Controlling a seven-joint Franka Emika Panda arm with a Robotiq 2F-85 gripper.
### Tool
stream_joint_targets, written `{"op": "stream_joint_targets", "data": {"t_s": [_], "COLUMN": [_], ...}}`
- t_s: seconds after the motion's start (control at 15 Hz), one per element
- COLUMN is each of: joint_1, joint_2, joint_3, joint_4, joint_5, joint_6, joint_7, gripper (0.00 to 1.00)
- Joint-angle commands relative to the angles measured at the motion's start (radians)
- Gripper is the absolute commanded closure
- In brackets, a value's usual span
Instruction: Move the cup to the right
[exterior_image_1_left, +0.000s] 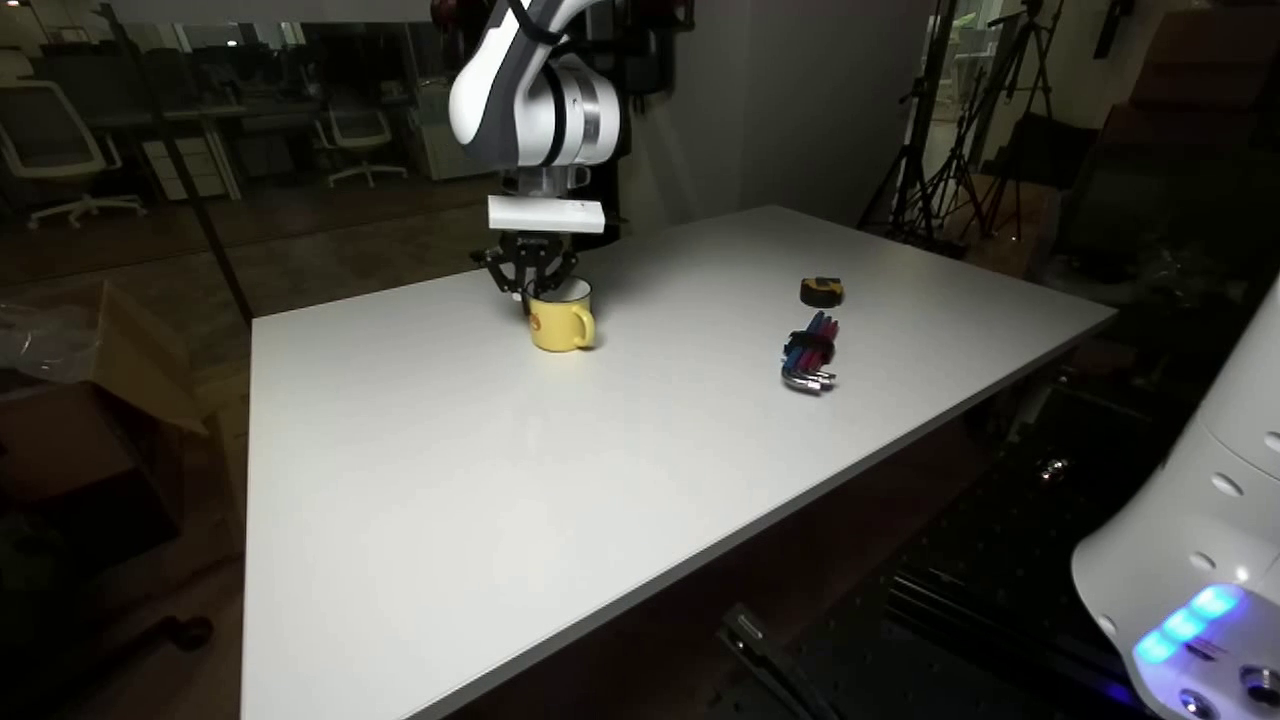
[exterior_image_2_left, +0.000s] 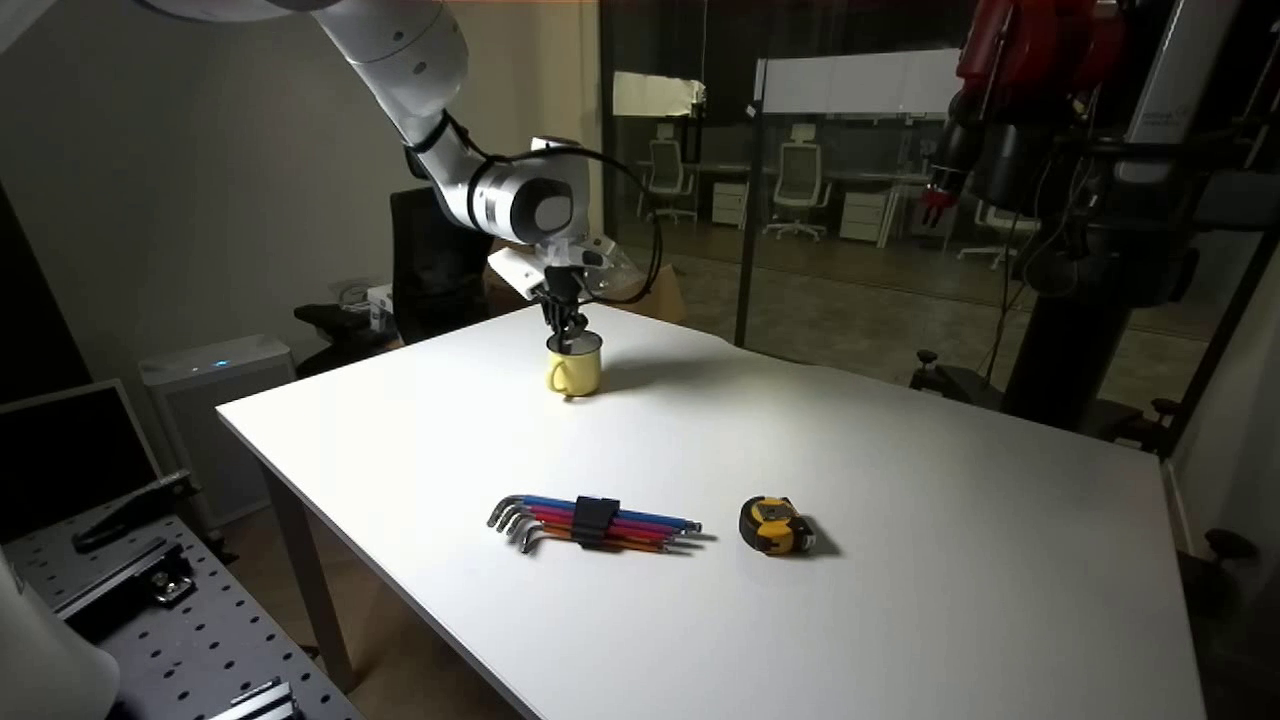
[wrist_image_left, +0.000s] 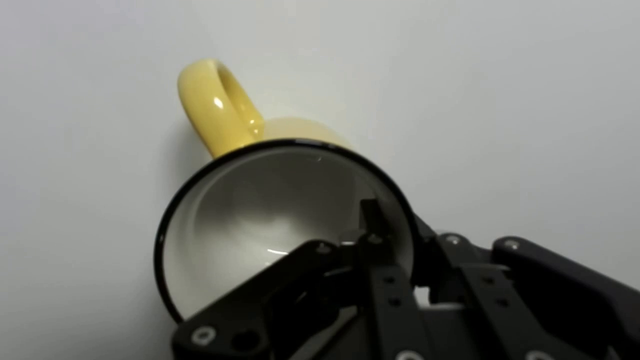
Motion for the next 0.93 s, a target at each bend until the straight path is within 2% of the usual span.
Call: {"op": "stream_joint_targets", "data": {"t_s": [0.0, 0.2, 0.33, 0.53, 0.67, 0.87], "joint_1": [-0.048, -0.068, -0.057, -0.034, -0.032, -0.057], "joint_2": [-0.109, -0.17, -0.208, -0.263, -0.281, -0.284], "joint_3": [0.021, 0.001, -0.038, -0.106, -0.128, -0.097], "joint_4": [-0.189, -0.288, -0.361, -0.479, -0.535, -0.572], "joint_5": [0.061, 0.087, 0.073, 0.05, 0.047, 0.078], "joint_6": [0.006, -0.032, -0.025, 0.043, 0.106, 0.232], "joint_7": [-0.007, 0.013, 0.056, 0.14, 0.159, 0.1], "gripper": [0.97, 0.97, 0.97, 0.97, 0.97, 0.97]}}
